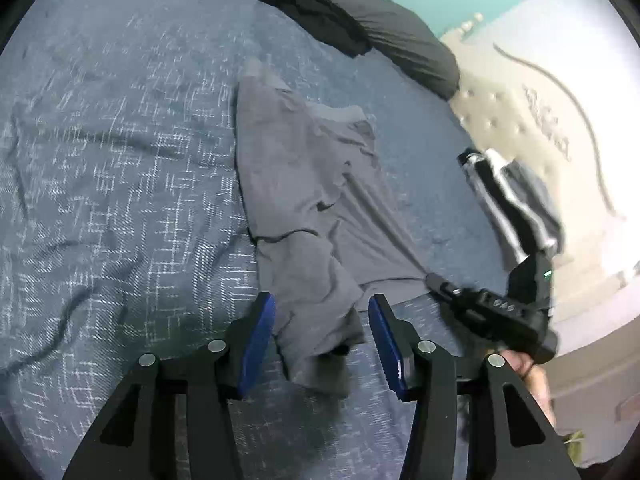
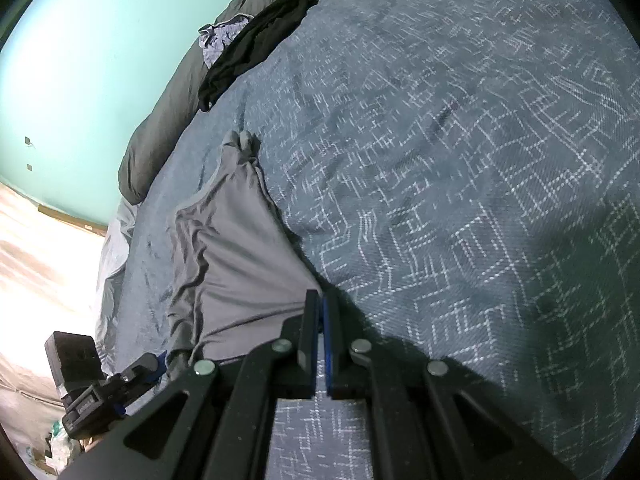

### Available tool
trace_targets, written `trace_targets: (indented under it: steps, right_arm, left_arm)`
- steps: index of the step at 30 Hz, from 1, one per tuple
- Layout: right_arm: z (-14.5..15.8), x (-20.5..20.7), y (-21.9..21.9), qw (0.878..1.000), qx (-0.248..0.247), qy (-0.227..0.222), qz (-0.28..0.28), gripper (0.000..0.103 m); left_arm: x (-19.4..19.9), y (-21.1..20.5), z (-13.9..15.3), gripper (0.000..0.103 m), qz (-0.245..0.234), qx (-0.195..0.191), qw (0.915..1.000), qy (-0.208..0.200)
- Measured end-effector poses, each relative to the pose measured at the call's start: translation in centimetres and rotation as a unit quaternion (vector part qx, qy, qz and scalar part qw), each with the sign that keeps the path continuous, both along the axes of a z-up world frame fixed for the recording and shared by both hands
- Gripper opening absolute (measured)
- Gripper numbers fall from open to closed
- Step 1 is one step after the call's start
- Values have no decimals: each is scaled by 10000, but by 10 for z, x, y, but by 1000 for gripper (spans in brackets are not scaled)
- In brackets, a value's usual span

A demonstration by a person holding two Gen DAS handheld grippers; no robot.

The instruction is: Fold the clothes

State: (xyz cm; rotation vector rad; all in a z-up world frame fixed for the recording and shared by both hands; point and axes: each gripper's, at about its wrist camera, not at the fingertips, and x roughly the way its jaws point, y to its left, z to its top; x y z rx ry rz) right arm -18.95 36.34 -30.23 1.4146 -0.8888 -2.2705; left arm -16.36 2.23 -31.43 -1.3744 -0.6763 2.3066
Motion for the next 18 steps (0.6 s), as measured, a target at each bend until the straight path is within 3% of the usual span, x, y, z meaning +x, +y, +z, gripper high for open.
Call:
trace_targets:
  steps: [7, 10, 18]
  right_arm:
    - [2, -1, -5, 9999, 103, 27, 38, 2]
    - [1, -2, -5, 9999, 109, 24, 37, 2]
    - [1, -2, -5, 9999, 107, 22, 39, 2]
  left_arm:
    - [0, 3, -14, 49, -48, -93, 9999, -81]
    - [1, -1, -14, 13, -77, -43, 9999, -71]
    - [12, -25, -6, 12, 115, -8, 9999, 4]
